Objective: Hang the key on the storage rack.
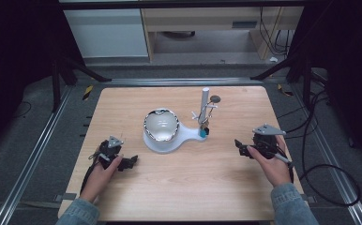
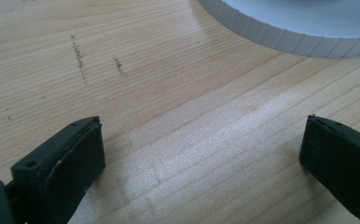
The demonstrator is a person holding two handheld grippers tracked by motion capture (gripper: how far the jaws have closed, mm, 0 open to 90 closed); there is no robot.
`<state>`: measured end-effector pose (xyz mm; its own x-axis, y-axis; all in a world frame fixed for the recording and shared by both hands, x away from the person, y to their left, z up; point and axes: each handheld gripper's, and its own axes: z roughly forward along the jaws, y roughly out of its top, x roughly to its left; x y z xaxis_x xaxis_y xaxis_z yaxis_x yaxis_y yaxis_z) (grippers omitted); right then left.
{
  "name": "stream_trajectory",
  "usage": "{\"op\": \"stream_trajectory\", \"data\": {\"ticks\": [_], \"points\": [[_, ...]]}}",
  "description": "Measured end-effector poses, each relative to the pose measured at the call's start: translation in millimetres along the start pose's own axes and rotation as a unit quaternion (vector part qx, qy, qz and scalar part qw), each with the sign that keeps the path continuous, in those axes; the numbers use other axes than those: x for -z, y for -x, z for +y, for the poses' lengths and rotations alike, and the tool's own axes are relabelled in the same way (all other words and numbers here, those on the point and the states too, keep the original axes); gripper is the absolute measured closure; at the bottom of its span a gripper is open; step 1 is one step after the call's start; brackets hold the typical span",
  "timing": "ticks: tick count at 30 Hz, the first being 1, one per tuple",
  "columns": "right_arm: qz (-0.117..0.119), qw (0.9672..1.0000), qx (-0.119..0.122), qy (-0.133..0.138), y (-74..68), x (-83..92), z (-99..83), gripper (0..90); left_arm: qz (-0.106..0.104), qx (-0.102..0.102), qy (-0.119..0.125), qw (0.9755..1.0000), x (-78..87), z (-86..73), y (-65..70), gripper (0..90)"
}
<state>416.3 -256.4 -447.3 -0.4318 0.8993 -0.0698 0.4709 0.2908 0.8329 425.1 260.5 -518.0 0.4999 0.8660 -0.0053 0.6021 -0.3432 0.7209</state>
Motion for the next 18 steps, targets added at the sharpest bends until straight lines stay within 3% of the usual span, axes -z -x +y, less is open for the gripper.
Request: {"op": "stream_trajectory", "data": {"ticks": [9, 18], "points": [[0.012, 0.9985, 0.010, -0.052, -12.7, -19.0, -14.0, 12.2, 0.000, 0.000, 0.000, 1.0000, 0.0, 0.0, 0.0, 0.0], [-0.003, 0.9982, -0.017, -0.058, 2.0, -37.9, -17.4, 12.7, 0.000, 0.000, 0.000, 1.0000, 0.0, 0.0, 0.1, 0.0]]}}
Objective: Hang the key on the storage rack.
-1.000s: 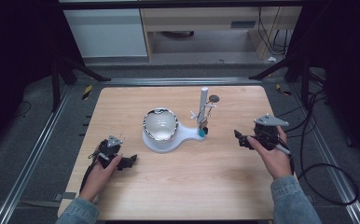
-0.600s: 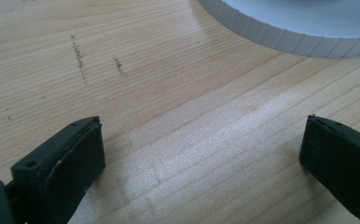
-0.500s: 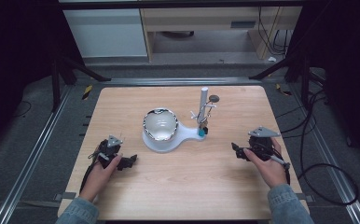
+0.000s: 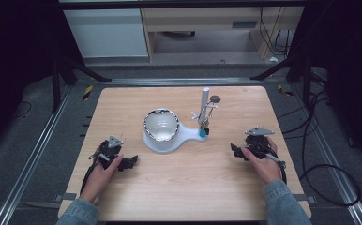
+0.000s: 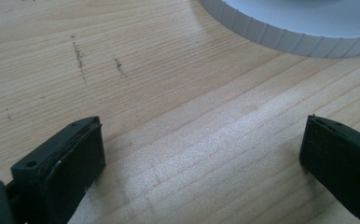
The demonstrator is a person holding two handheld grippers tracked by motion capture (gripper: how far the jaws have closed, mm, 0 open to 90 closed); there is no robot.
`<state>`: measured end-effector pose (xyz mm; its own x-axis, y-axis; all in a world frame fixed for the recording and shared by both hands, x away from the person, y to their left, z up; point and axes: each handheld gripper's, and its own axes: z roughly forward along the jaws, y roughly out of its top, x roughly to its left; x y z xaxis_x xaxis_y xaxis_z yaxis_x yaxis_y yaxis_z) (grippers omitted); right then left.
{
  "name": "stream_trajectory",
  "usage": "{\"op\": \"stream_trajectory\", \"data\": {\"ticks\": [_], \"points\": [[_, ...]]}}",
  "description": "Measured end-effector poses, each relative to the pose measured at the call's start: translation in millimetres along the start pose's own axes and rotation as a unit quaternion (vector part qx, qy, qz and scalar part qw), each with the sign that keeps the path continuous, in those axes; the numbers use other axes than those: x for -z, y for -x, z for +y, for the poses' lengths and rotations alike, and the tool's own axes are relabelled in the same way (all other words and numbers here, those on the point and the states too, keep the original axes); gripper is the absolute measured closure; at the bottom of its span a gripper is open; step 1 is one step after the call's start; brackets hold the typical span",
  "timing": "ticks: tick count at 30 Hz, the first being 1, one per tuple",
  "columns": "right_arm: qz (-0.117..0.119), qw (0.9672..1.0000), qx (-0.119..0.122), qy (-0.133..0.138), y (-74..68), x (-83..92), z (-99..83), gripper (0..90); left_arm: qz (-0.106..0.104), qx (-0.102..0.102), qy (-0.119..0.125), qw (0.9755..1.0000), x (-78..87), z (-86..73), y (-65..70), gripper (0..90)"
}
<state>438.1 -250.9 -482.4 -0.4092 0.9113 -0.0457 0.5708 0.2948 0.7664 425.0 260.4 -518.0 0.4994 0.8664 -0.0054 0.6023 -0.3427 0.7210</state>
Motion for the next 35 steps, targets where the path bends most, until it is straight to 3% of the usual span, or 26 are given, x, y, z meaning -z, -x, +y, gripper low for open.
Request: {"op": "stream_trajectory", "data": {"ticks": [7, 13, 23, 28, 35], "points": [[-0.013, 0.9997, -0.019, -0.002, 9.1, -10.8, -4.0, 12.4, 0.000, 0.000, 0.000, 1.0000, 0.0, 0.0, 0.0, 0.0], [-0.008, 0.9993, -0.035, -0.006, 8.1, -19.1, -7.3, 12.2, 0.000, 0.000, 0.000, 1.0000, 0.0, 0.0, 0.0, 0.0], [-0.004, 0.9994, -0.033, -0.011, 4.7, -24.7, -8.8, 11.7, 0.000, 0.000, 0.000, 1.0000, 0.0, 0.0, 0.0, 0.0], [-0.013, 0.9993, -0.022, -0.025, -0.1, -27.0, -8.1, 9.5, 0.000, 0.000, 0.000, 1.0000, 0.0, 0.0, 0.0, 0.0], [-0.017, 0.9991, -0.024, -0.030, -3.7, -27.5, -8.2, 6.0, 0.000, 0.000, 0.000, 1.0000, 0.0, 0.0, 0.0, 0.0]]}}
